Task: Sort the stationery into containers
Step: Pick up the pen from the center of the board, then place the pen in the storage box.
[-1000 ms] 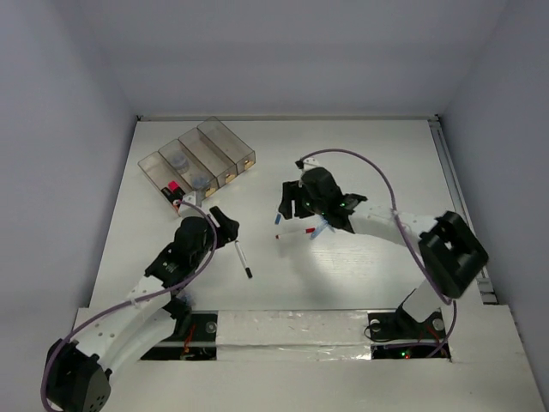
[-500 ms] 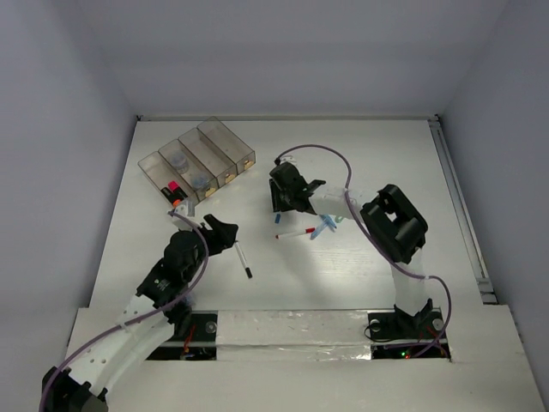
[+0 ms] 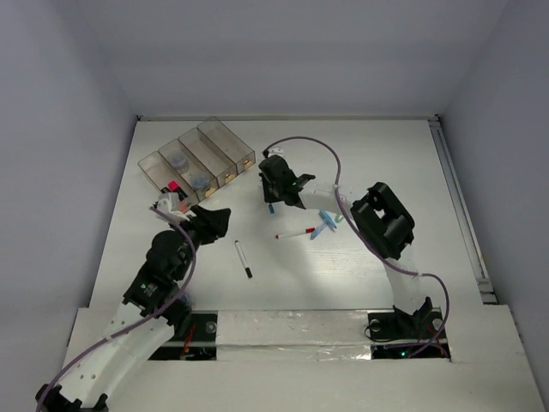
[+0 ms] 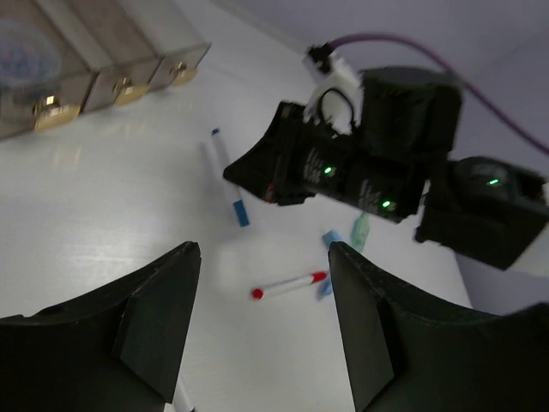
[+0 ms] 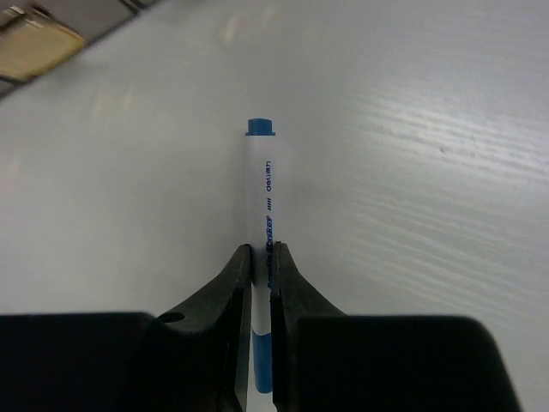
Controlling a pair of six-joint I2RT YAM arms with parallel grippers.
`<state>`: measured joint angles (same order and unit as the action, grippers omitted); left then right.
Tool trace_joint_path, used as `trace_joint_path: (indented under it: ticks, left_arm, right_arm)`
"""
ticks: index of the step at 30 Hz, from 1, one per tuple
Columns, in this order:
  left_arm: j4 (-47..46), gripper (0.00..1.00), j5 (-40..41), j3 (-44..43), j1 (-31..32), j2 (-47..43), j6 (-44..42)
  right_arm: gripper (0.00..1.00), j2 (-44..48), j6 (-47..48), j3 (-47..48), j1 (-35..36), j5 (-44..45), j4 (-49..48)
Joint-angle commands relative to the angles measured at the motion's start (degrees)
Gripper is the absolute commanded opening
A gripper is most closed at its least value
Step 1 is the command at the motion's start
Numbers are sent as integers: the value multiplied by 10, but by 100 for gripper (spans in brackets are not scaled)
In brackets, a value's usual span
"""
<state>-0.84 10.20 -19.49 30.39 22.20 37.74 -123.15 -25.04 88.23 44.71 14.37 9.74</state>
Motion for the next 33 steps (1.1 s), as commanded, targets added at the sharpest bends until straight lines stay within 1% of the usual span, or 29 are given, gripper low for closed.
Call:
trace_joint_path:
  ticks: [1,5,6,9,10,11,13,14,15,17,21,27,30,33]
  left_arm:
    - [-25,58,32,-90,3,-16,-35]
    - [-27,59,29,-119,3,-22,-36]
    - [-25,59,30,-126,3,-25,-38]
    - [-14,59,32,-132,3,-33,-42]
    - [-8,59,32,-134,3,-36,-42]
    - [-7,59,32,-133,3,-37,-42]
    - [-7,59,31,-129,3,-39,-40]
    - [-7,59,32,-124,3,-40,-36]
    - [-13,60,29,-122,3,-39,-34]
    - [-21,60,22,-116,3,-30,-32]
    - [-18,60,18,-120,3,-21,-34]
    - [-12,60,11,-111,3,-21,-28]
    - [-7,60,4,-98,3,-24,-14]
    - [4,60,-1,-86,3,-25,2]
  right_arm:
    - [0,41,54,71,4,-21,-80]
    - [0,10,89,177,4,-90,-81]
    - [0,-15,93,226,4,-99,-79]
    - [0,-63,118,307,4,-139,-72]
    - [0,-98,130,359,4,-140,-72]
    - [0,-115,134,383,4,-165,-73]
    - [0,-165,139,431,4,-179,-80]
    - [0,-179,139,473,4,-188,-84]
    - [0,-192,136,490,4,-190,-91]
    - [0,-224,127,522,4,-195,-121]
    - [0,-263,110,555,4,-202,-173]
    - [0,-321,104,612,4,-207,-184]
    - [1,-329,104,605,4,-202,-190]
    - [4,-337,103,590,4,-203,-189]
